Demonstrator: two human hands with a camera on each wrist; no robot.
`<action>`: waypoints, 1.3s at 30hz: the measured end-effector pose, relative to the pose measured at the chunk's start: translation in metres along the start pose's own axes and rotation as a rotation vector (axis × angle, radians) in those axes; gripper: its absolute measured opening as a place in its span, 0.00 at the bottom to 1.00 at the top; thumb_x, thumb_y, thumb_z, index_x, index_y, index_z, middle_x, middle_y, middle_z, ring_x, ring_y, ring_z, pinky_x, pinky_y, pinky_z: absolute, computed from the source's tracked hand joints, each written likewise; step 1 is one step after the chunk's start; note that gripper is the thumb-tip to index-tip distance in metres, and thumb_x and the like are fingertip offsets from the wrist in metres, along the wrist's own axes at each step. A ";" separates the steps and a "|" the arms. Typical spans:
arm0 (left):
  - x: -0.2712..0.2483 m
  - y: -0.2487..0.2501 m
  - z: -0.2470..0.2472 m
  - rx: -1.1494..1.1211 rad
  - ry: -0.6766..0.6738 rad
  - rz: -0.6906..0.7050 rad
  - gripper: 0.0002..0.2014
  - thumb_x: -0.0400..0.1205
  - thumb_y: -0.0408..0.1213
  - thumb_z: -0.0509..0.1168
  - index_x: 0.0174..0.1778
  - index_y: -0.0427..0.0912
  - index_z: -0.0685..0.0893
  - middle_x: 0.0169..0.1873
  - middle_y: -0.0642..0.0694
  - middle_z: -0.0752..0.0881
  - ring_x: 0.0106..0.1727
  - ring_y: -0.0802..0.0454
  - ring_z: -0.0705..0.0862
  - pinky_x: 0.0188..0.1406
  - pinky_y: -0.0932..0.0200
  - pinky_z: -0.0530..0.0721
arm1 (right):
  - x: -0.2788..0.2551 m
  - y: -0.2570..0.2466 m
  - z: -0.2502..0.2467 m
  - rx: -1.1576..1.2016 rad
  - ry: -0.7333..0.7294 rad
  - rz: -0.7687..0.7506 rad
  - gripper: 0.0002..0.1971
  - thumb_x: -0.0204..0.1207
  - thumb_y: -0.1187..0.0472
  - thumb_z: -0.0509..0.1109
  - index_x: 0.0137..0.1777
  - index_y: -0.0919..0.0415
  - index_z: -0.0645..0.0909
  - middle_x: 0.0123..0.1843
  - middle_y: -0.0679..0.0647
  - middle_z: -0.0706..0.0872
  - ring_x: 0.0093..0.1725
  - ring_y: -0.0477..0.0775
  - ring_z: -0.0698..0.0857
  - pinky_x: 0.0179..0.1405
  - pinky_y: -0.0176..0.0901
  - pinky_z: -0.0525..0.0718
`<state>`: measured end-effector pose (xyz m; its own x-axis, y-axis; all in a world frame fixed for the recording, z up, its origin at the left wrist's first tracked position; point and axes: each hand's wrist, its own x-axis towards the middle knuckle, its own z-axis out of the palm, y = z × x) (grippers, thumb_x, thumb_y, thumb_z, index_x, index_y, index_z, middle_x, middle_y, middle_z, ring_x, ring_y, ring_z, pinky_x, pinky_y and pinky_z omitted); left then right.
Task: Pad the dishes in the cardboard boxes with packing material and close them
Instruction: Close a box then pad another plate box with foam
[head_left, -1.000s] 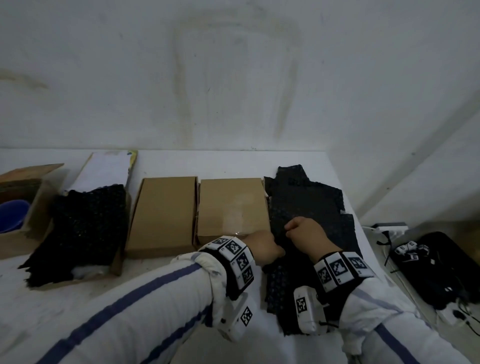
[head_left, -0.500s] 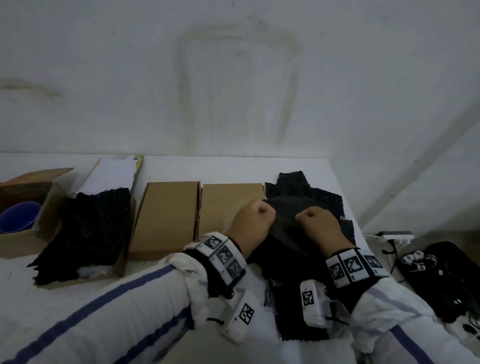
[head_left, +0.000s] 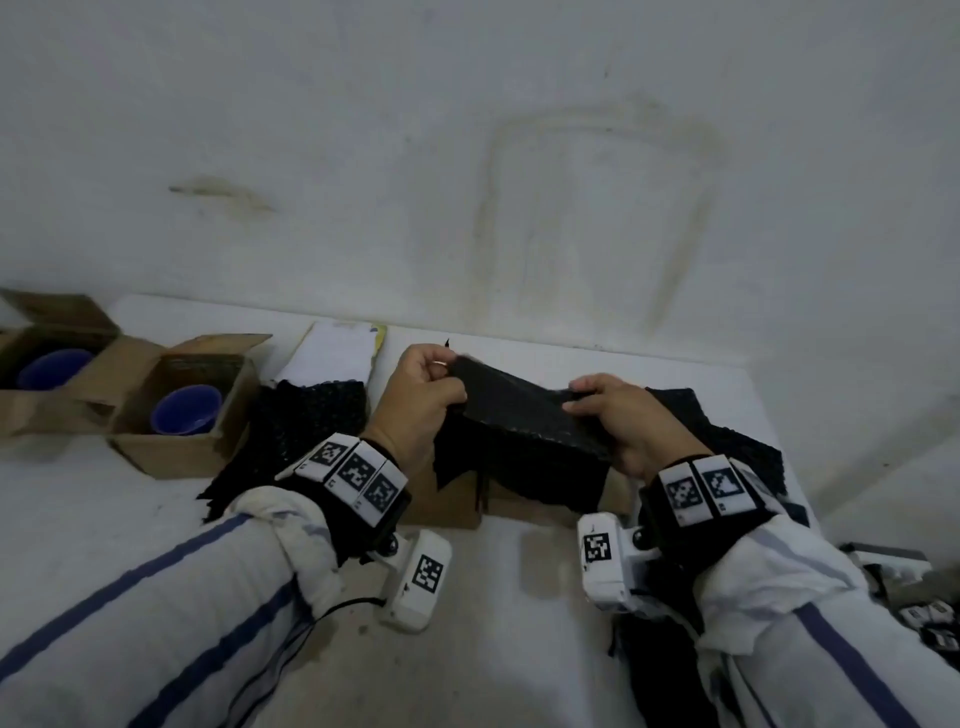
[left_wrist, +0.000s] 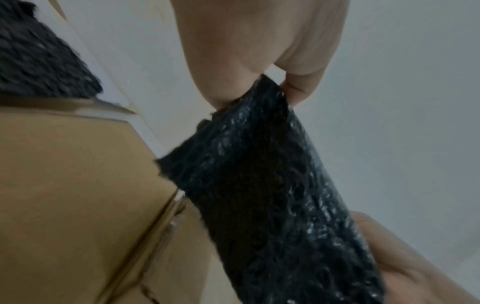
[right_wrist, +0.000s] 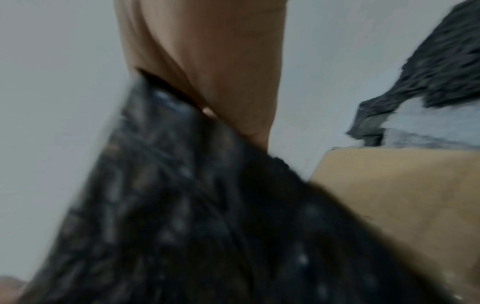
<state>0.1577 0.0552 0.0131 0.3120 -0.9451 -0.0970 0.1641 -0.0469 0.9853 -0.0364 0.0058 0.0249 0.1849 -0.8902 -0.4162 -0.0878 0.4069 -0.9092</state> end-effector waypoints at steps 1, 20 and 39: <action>0.002 0.001 -0.012 -0.051 0.007 -0.031 0.17 0.78 0.17 0.58 0.52 0.44 0.73 0.43 0.42 0.78 0.42 0.48 0.79 0.41 0.60 0.80 | 0.005 -0.003 0.010 -0.054 -0.007 -0.070 0.16 0.75 0.78 0.63 0.44 0.54 0.77 0.46 0.58 0.82 0.39 0.54 0.83 0.31 0.39 0.83; 0.041 0.031 -0.221 0.453 -0.009 -0.088 0.22 0.79 0.25 0.67 0.70 0.42 0.77 0.59 0.44 0.82 0.55 0.51 0.82 0.56 0.59 0.82 | 0.042 -0.020 0.207 -0.479 -0.157 -0.489 0.28 0.71 0.81 0.60 0.61 0.49 0.79 0.59 0.52 0.81 0.56 0.52 0.82 0.49 0.38 0.84; 0.063 0.042 -0.240 -0.046 -0.136 -0.384 0.20 0.84 0.55 0.56 0.60 0.42 0.75 0.56 0.38 0.84 0.51 0.39 0.87 0.50 0.45 0.87 | 0.054 -0.016 0.273 -0.898 -0.228 -1.036 0.15 0.62 0.51 0.68 0.36 0.66 0.82 0.46 0.60 0.86 0.46 0.59 0.85 0.46 0.40 0.77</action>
<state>0.4085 0.0709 0.0150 0.0934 -0.8959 -0.4344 0.2874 -0.3935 0.8733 0.2424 0.0070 0.0160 0.6979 -0.6139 0.3689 -0.3901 -0.7578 -0.5231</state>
